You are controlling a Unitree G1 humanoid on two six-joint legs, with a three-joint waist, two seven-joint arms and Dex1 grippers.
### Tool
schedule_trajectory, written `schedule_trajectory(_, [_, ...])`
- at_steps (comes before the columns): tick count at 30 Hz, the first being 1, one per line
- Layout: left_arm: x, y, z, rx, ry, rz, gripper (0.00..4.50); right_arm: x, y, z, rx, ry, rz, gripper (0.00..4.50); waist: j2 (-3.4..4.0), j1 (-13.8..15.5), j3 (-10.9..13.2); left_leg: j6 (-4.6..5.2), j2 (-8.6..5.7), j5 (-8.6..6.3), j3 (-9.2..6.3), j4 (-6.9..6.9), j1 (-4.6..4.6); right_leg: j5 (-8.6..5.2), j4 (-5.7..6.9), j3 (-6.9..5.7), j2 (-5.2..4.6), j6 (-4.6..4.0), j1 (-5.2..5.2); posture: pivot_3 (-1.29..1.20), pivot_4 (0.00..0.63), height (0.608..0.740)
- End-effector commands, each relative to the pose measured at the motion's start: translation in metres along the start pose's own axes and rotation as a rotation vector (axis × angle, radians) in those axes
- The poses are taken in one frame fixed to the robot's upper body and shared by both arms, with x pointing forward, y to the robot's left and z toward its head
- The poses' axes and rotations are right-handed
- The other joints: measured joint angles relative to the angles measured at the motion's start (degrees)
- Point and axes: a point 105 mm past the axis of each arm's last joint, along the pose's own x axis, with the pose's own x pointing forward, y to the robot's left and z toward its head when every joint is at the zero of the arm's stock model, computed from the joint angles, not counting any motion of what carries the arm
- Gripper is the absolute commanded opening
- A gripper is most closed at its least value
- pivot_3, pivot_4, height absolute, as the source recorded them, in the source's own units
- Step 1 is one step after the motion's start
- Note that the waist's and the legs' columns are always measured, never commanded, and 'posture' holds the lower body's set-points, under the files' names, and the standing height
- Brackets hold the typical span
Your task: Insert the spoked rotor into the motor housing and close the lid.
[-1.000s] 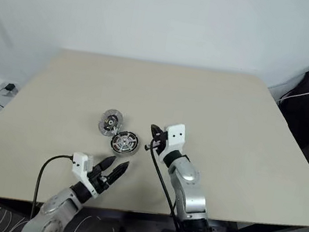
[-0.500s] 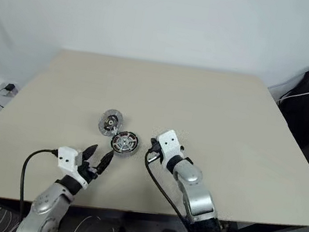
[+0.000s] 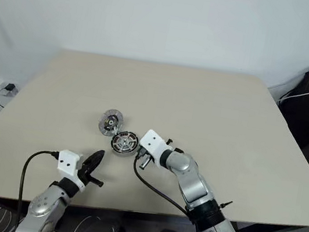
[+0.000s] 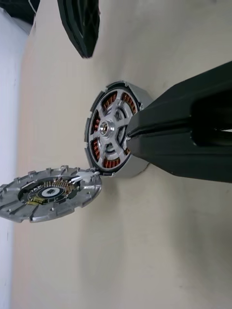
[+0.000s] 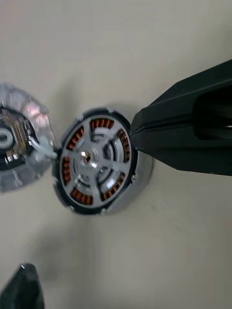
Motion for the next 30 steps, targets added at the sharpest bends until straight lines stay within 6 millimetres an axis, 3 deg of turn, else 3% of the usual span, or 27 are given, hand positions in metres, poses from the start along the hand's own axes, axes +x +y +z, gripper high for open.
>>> schedule_trajectory(1, [0.003,-0.003,0.007,0.026,-0.03,-0.017,0.0,0.002,-0.003,0.02,-0.111,-0.043,0.047,0.4,0.0,0.0,0.0,0.0,0.0,0.0,0.0,0.0,0.0,0.0,0.0,0.0,0.0,0.0,0.0,0.0,0.0,0.74])
schedule_trajectory(7, [0.003,-0.003,0.006,0.048,-0.028,-0.014,0.0,0.007,0.002,0.025,-0.299,0.002,0.166,2.23,-0.01,0.0,0.0,0.0,0.0,0.0,-0.01,0.01,0.0,0.01,0.0,-0.01,0.0,0.01,0.0,0.0,0.0,0.74])
schedule_trajectory(14, [0.0,-0.002,0.004,0.042,-0.025,0.006,0.0,0.014,0.013,0.02,-0.447,0.079,0.346,2.23,-0.01,0.0,0.0,0.0,0.0,0.0,-0.02,0.03,0.0,0.02,0.03,-0.02,0.01,0.01,-0.01,0.0,0.0,0.74])
schedule_trajectory(30, [-0.008,-0.001,0.001,0.02,-0.022,0.047,0.0,0.036,0.011,0.027,-0.525,0.065,0.364,2.23,0.0,0.0,0.0,-0.01,0.0,0.01,-0.02,0.04,0.02,0.04,0.1,-0.02,0.02,-0.01,-0.02,0.0,0.0,0.74])
